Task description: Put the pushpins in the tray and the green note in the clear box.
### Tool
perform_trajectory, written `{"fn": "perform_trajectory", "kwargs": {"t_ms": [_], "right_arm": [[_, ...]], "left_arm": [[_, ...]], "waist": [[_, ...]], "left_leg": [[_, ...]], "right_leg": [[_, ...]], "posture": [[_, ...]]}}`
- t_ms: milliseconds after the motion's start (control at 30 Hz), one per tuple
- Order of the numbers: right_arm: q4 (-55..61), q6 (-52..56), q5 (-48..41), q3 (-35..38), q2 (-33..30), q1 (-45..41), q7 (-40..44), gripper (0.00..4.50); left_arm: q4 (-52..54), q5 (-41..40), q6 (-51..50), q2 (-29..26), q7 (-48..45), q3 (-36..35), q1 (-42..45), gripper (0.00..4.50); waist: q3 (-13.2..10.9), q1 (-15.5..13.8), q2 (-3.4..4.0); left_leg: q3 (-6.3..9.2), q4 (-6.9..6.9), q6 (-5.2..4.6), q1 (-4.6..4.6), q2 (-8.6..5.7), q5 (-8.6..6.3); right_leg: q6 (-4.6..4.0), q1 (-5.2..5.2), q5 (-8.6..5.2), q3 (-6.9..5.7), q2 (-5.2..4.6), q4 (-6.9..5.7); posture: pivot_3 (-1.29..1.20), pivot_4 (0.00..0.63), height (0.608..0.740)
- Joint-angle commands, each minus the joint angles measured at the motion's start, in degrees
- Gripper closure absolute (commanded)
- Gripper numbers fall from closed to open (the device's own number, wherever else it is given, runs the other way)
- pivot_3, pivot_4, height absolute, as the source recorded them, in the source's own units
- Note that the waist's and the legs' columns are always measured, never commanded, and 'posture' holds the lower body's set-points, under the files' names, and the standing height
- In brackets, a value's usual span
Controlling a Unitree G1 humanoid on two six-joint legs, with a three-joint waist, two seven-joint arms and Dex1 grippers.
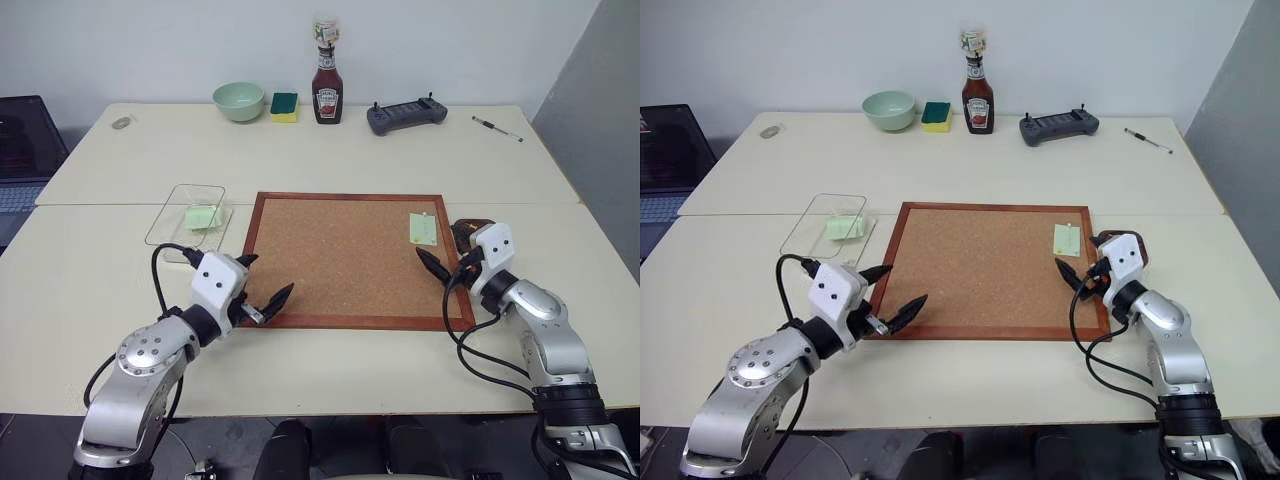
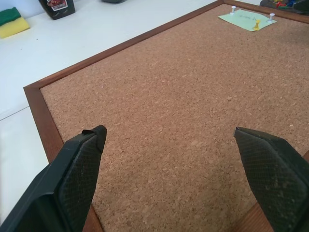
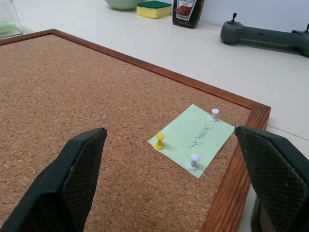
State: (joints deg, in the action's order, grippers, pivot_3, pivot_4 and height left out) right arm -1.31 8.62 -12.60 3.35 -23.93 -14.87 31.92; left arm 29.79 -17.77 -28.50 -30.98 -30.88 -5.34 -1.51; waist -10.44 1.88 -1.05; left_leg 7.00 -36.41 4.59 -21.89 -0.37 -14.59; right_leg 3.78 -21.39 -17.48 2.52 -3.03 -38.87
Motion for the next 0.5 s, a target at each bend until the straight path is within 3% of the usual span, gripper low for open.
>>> {"fn": "perform_trajectory", "kwargs": {"t_ms": [33,500], "right_arm": [[1.4,-0.9,-0.3,1.0,0.1,0.1,-0.3,0.0],[2.5,-0.3,-0.8,0.2,0.3,0.2,0.9,0.0]], "left_arm": [[2.4,-2.8,0.2,0.7,-0.7,-1.3,0.9,0.04],[-1.1,-3.5,1.0,-1.0,-2.9,-1.0,5.1,0.04]], "waist": [[0.0,0.0,0.0],[0.0,0.0,0.0]], "left_leg": [[0.0,0.0,0.0,0.0,0.0,0.0],[0.0,0.0,0.0,0.0,-0.01,0.0]], "right_leg": [[0.0,0.0,0.0,0.0,0.0,0.0],[0.0,0.0,0.0,0.0,0.0,0.0]], "posture": [[0.0,0.15,0.74],[0.0,0.15,0.74]]}}
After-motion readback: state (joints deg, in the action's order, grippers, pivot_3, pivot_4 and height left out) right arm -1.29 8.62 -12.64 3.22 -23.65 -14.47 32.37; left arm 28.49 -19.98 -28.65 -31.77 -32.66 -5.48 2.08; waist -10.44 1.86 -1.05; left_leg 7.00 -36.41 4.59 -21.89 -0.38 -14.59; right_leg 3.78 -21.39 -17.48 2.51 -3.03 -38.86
